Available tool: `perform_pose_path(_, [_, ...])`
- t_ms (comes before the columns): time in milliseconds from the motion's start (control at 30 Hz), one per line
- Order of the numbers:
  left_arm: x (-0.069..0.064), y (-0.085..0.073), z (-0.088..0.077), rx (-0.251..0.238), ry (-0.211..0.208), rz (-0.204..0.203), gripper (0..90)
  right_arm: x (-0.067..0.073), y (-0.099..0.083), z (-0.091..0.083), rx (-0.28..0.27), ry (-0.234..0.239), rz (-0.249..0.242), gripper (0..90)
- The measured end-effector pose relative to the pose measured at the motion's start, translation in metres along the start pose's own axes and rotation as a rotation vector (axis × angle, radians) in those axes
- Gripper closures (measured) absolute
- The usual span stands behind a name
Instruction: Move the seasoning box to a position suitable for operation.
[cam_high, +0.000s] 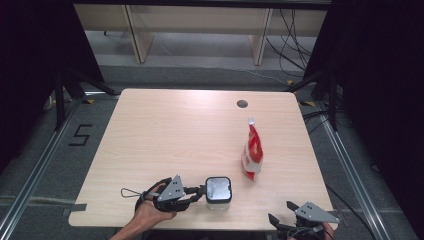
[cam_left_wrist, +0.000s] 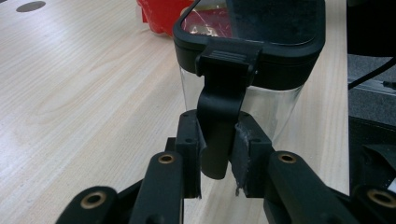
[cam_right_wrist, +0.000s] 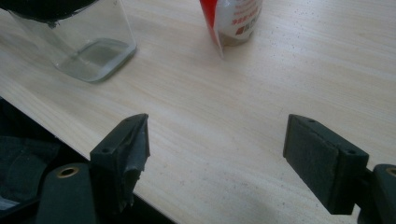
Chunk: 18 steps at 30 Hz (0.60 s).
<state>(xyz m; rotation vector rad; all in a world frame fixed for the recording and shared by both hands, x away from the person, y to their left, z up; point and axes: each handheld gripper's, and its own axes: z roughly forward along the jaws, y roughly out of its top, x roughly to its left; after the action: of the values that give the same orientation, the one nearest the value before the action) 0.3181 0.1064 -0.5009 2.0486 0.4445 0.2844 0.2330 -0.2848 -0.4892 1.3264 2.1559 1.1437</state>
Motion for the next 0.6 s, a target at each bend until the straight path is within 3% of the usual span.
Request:
perform_pose_path(33, [0.000,0.000,0.000,0.000,0.000,0.001,73.3,0.001,0.000,0.000,0.004,0.001,0.010,23.7])
perform_pose_path(133, [0.001,0.000,0.000,-0.004,-0.005,-0.002,72.5,-0.002,0.000,0.000,-0.017,0.009,-0.024,23.7])
perform_pose_path(233, [-0.001,0.001,-0.005,0.003,-0.021,-0.023,65.2,-0.002,0.000,0.000,-0.020,0.004,-0.038,23.7])
perform_pose_path(300, [-0.002,0.002,-0.008,-0.012,-0.020,-0.057,58.4,-0.002,0.000,-0.001,-0.019,0.007,-0.035,23.7])
perform_pose_path(400, [-0.003,0.004,-0.017,-0.036,-0.023,-0.075,55.4,-0.004,0.000,0.000,-0.028,0.005,-0.036,23.7])
perform_pose_path(433, [-0.002,0.005,-0.020,-0.042,-0.023,-0.071,54.9,-0.001,-0.001,-0.002,-0.013,0.007,0.006,23.7])
perform_pose_path(467, [-0.004,0.006,-0.022,-0.051,-0.022,-0.092,54.3,-0.002,-0.001,-0.001,-0.018,0.008,-0.008,23.7])
perform_pose_path(600, [-0.005,0.009,-0.028,-0.064,-0.014,-0.106,51.6,-0.004,-0.001,0.000,-0.023,0.017,-0.025,23.7])
